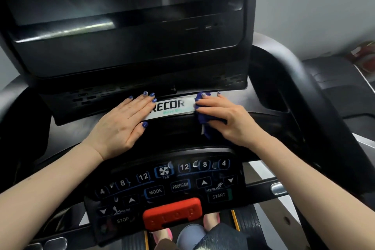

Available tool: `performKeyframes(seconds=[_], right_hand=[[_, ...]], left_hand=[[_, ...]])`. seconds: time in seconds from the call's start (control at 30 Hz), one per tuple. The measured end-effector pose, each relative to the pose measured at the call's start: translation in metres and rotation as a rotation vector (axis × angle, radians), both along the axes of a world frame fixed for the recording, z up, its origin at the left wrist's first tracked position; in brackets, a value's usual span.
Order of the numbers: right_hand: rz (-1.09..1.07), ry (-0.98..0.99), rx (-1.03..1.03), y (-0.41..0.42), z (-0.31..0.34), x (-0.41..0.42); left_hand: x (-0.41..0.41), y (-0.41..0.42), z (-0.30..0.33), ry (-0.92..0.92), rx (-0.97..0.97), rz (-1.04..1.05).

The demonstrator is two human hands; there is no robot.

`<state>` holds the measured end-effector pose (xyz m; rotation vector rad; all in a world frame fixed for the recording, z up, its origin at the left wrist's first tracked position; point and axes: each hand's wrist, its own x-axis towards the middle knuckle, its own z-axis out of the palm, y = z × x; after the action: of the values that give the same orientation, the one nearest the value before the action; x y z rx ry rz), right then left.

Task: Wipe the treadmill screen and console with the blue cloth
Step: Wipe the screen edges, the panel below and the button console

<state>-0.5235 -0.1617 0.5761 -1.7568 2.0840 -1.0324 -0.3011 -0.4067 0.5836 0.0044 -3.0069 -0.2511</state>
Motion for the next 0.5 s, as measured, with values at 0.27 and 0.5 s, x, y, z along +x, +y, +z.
performKeyframes(seconds=[0.27,0.5], right_hand=[[-0.211,-0.087,-0.024,0.019,-0.003,-0.019],[-0.161,0.0,-0.077,0.022,-0.009,-0.012]], left_hand=[[-0.028,0.029,0.013,-0.035,-0.005,-0.049],[-0.077,0.062,0.009,-0.067,0.035,-0.094]])
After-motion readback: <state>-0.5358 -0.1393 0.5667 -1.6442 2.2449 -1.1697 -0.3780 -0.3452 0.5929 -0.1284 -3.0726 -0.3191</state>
